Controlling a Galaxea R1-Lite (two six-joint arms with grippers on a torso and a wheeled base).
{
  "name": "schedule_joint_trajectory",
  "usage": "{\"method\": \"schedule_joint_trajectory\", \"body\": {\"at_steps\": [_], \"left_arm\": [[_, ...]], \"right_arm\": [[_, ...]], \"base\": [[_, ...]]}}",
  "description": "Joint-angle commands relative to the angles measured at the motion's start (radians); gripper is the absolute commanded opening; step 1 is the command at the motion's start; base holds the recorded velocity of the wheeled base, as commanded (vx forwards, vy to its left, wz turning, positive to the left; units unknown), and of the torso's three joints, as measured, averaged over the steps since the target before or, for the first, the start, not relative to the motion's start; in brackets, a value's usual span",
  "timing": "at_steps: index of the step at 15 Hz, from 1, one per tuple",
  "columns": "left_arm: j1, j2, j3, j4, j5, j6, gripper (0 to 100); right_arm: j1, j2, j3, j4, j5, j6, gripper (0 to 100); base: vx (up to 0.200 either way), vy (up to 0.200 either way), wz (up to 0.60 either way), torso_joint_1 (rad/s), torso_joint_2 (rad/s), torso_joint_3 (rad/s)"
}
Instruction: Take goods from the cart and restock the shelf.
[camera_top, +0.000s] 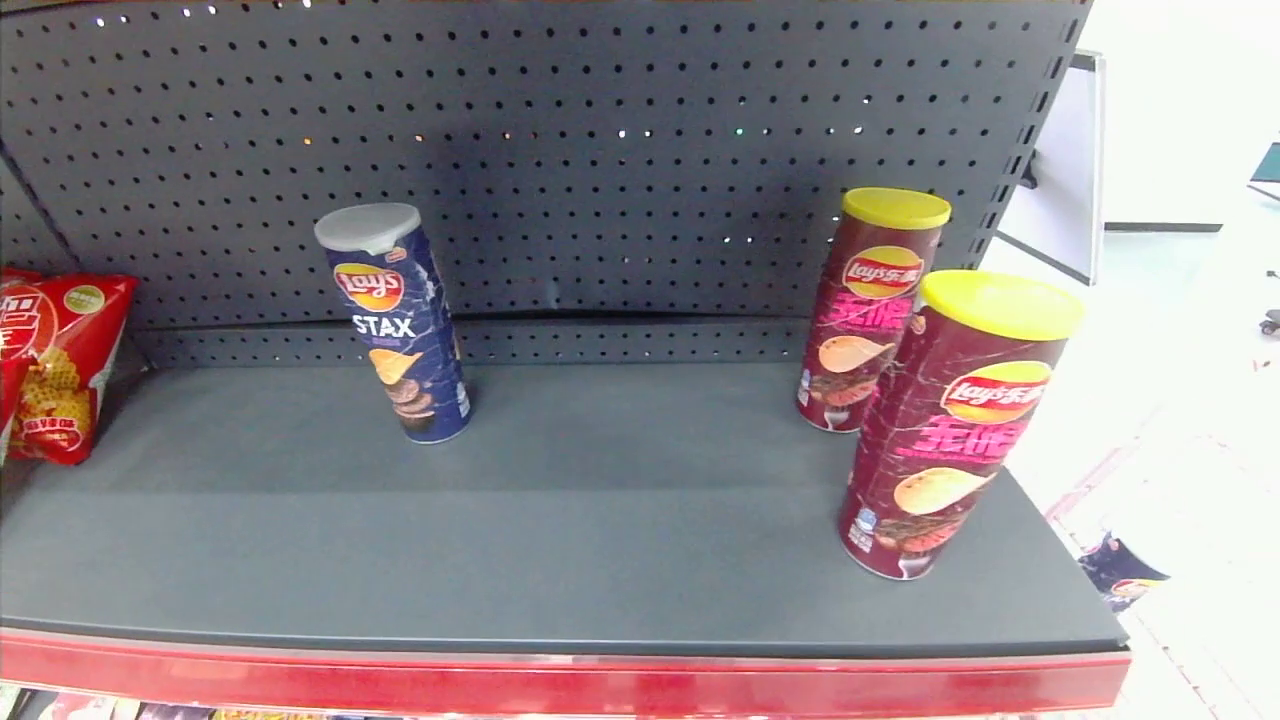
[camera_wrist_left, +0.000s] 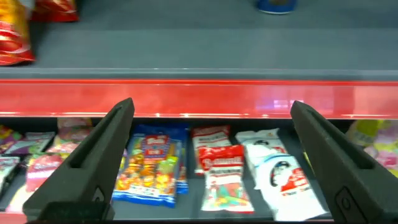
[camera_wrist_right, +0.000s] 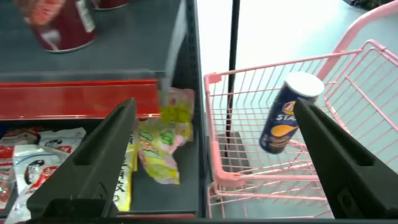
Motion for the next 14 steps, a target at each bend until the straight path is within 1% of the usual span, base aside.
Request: {"method": "schedule_joint_trajectory", "body": {"at_steps": [1, 14], "left_arm": [[0.0, 0.0, 0.0, 0.0, 0.0, -0.002, 100], [0.0, 0.001, 0.0, 0.0, 0.0, -0.002, 100]], "right_arm": [[0.0, 0.001, 0.0, 0.0, 0.0, -0.001, 100], [0.0, 0.001, 0.0, 0.0, 0.0, -0.001, 100]], "base": [[0.0, -0.2, 0.0, 0.002, 0.0, -0.007], [0.0, -0.2, 0.0, 0.0, 0.0, 0.002]]}}
